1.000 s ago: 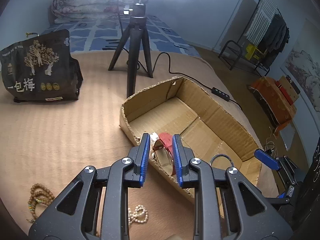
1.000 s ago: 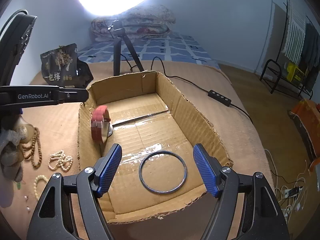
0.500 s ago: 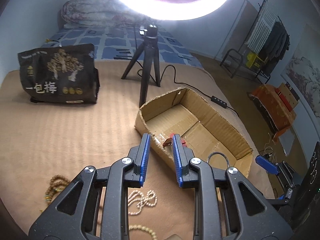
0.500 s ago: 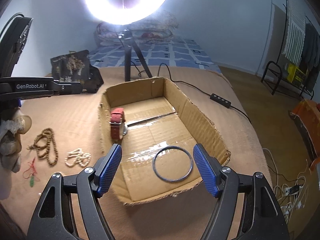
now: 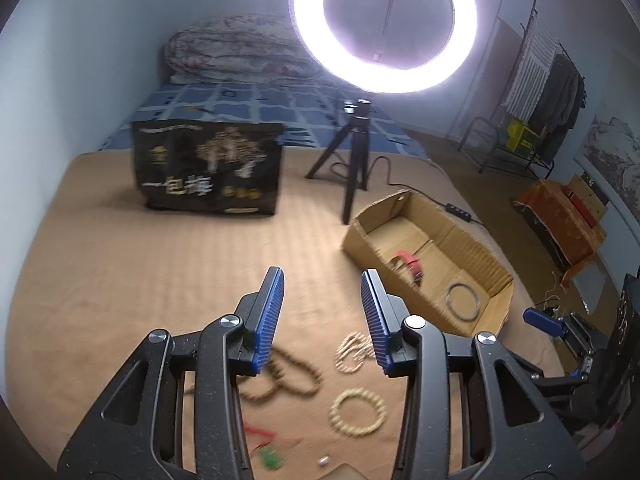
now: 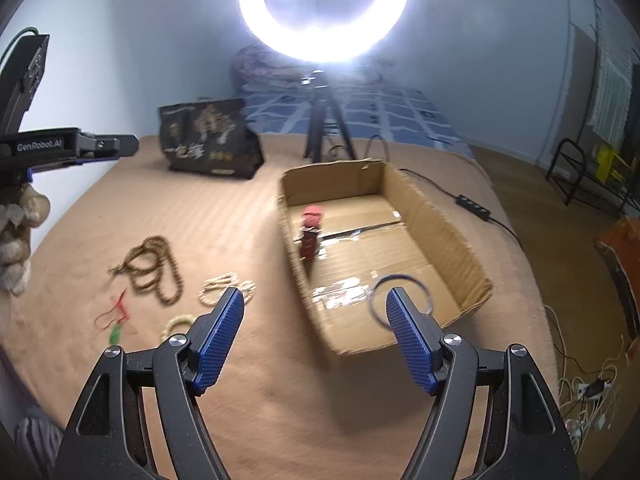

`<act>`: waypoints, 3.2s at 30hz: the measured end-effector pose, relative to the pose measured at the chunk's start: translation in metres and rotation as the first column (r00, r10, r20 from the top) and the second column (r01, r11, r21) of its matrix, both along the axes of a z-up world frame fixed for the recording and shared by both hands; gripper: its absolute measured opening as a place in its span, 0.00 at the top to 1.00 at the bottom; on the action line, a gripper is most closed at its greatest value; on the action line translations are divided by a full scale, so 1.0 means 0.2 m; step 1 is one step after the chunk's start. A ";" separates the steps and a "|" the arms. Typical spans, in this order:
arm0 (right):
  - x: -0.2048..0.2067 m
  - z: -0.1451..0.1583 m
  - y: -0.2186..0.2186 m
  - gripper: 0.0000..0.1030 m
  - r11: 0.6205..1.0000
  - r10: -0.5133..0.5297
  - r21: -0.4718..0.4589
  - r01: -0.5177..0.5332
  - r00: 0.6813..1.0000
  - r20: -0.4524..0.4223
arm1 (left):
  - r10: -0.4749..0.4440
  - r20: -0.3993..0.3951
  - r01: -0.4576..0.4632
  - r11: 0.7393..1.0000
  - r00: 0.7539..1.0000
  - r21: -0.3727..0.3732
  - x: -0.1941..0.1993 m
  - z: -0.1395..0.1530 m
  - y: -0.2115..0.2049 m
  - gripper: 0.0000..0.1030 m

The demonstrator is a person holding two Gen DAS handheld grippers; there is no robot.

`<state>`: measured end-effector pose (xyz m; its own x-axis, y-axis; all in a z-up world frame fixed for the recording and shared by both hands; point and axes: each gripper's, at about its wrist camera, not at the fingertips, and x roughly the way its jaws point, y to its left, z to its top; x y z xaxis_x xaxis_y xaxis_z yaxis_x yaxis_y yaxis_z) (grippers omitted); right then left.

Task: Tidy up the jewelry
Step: 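Withdraw both open tools from the box toward the remaining jewelry, then close the left tool on the green jade pendant while the right tool grips the cream bead bracelet, then carry the pendant with the left tool into the box while the right tool releases the bracelet there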

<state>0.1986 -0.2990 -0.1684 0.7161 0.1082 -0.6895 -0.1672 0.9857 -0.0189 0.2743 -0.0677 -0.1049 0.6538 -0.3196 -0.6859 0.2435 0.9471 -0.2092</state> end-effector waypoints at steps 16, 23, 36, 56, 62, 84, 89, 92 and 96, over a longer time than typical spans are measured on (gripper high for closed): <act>-0.03 -0.23 0.31 0.28 0.992 0.126 0.000 -0.127 0.987 -0.101 | -0.016 -0.137 0.017 1.000 0.990 0.008 -0.33 -0.40 0.31 0.61; 0.02 -0.38 0.36 0.29 0.991 0.133 0.016 -0.132 0.977 -0.169 | -0.082 -0.220 0.093 0.995 0.972 0.041 -0.42 -0.62 0.24 0.61; 0.10 -0.49 0.41 0.29 0.990 0.138 0.050 -0.130 0.964 -0.226 | -0.100 -0.260 0.132 0.985 0.961 0.111 -0.42 -0.78 0.16 0.61; 0.17 -0.55 0.48 0.63 0.991 0.133 0.011 -0.135 0.953 -0.273 | -0.091 -0.203 0.124 0.979 0.975 0.159 -0.42 -0.81 0.14 0.96; 0.16 -0.53 0.51 0.94 0.988 0.154 0.027 -0.152 0.949 -0.277 | -0.083 -0.201 0.115 0.982 0.976 0.153 -0.42 -0.79 0.15 0.96; -0.08 -0.11 0.38 0.94 0.990 0.143 0.017 -0.143 0.985 -0.092 | -0.061 -0.094 0.073 0.990 0.994 0.124 -0.51 -0.46 0.21 0.96; -0.13 0.02 0.29 0.94 0.992 0.127 0.015 -0.126 0.991 -0.035 | -0.071 -0.045 0.075 0.993 0.996 0.093 -0.49 -0.33 0.18 0.96; -0.14 0.08 0.24 0.94 0.994 0.111 0.012 -0.111 0.994 -0.007 | -0.076 -0.019 0.077 0.995 0.997 0.065 -0.45 -0.25 0.14 0.96; -0.14 0.15 0.16 0.94 0.996 0.084 0.010 -0.084 0.996 0.029 | -0.092 0.010 0.092 0.995 0.996 0.047 -0.38 -0.17 0.07 0.96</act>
<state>0.1696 -0.2678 -0.1384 0.7237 0.1764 -0.6672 -0.2488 0.9684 -0.0139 0.1983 -0.0532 -0.1386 0.6317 -0.3467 -0.6934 0.3324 0.9292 -0.1617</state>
